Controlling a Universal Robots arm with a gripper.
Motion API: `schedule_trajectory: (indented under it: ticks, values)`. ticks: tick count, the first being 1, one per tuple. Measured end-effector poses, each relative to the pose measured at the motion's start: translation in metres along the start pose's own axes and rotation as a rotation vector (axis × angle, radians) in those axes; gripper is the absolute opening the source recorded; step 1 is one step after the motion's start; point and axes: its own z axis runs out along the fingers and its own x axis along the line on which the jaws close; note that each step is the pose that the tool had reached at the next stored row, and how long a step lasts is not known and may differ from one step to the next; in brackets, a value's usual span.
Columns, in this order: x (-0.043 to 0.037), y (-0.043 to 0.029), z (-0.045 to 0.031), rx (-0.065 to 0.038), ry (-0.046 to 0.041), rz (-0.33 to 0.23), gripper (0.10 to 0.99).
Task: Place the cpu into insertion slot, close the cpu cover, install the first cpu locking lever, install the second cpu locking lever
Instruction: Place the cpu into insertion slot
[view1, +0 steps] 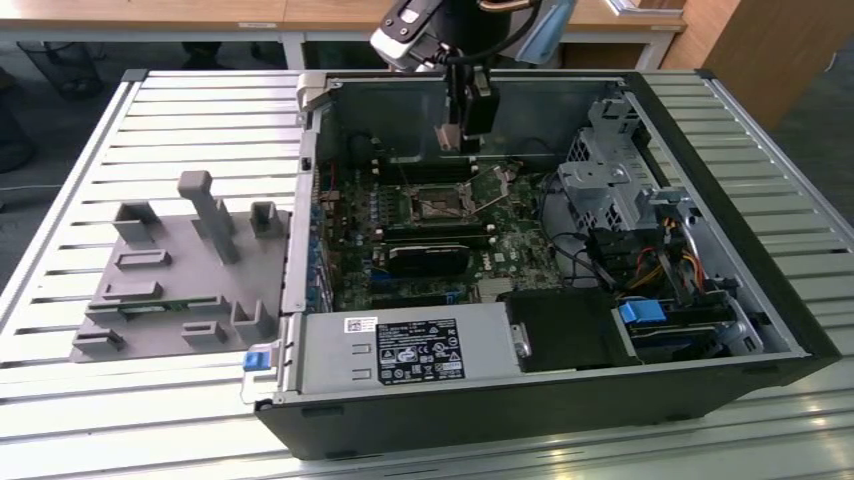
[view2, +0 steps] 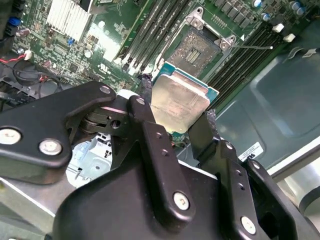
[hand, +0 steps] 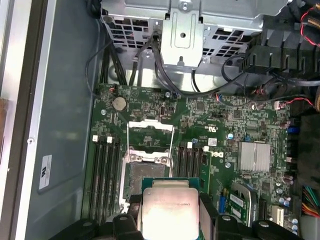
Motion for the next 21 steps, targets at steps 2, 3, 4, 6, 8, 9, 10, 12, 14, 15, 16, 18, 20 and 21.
schedule_trajectory:
  ticks: [2, 3, 4, 6, 8, 9, 10, 12, 14, 15, 16, 18, 20, 21]
  values:
    - [0.0001, -0.0002, 0.0017, 0.0, -0.0036, 0.0, 0.537]
    - [0.0001, -0.0003, 0.0027, -0.002, -0.006, 0.0, 0.537]
    - [0.0001, -0.0004, 0.0039, -0.006, -0.0065, 0.0, 0.537]
    - [0.0006, -0.0013, 0.006, -0.014, -0.0075, 0.0, 0.537]
    - [0.0008, -0.0016, 0.009, -0.015, -0.0074, 0.0, 0.537]
    - [0.001, -0.0017, 0.0101, -0.015, -0.0074, 0.0, 0.537]
    - [0.0015, -0.0018, 0.0114, -0.015, -0.0076, 0.001, 0.537]
    - [0.003, -0.002, 0.015, -0.015, -0.0078, 0.004, 0.537]
    - [0.0052, -0.0021, 0.0185, -0.015, -0.0084, 0.011, 0.537]
    - [0.006, -0.0022, 0.0203, -0.015, -0.0089, 0.016, 0.537]
    - [0.0068, -0.0023, 0.0221, -0.015, -0.009, 0.02, 0.537]
    - [0.0081, -0.0026, 0.0258, -0.015, -0.0122, 0.022, 0.537]
    - [0.0088, -0.003, 0.0293, -0.014, -0.0142, 0.022, 0.537]
    - [0.0092, -0.0034, 0.031, -0.014, -0.0143, 0.022, 0.537]
